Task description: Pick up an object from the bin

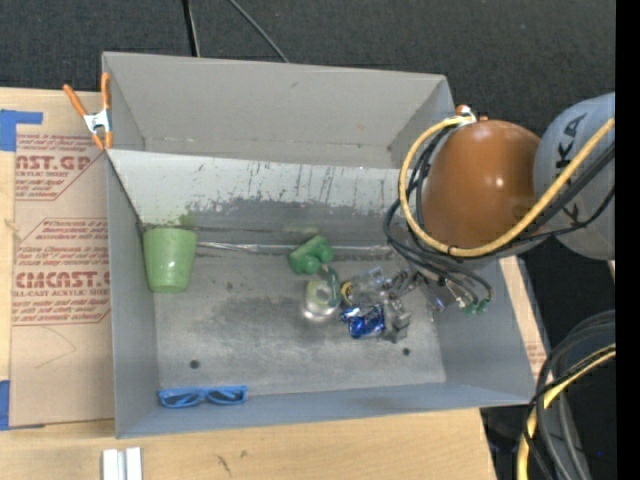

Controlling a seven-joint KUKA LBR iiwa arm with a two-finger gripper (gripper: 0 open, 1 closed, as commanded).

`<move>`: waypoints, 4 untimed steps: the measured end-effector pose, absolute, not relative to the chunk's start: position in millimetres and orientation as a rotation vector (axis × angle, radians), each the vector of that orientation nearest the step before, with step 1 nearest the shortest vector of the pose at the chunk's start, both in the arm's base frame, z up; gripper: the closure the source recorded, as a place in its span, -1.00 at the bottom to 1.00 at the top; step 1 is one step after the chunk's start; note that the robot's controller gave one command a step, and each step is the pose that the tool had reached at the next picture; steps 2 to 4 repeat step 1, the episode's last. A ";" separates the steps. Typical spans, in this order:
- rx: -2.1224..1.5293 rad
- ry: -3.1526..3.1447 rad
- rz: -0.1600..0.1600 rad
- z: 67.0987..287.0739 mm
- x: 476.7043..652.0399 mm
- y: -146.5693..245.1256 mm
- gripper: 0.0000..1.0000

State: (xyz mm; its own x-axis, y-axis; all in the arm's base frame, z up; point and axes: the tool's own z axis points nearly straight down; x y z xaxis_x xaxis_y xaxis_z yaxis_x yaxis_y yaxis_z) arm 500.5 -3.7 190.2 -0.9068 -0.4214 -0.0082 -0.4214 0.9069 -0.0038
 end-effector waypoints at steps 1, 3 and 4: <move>-1.552 2.726 -0.002 242.7 527.2 -13.8 1.00; -1.552 2.726 -0.002 242.7 527.2 -13.8 1.00; -1.552 2.726 -0.002 242.7 527.2 -13.8 1.00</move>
Offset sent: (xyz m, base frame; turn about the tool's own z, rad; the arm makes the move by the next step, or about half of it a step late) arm 0.0255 -0.0107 0.0520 -0.6008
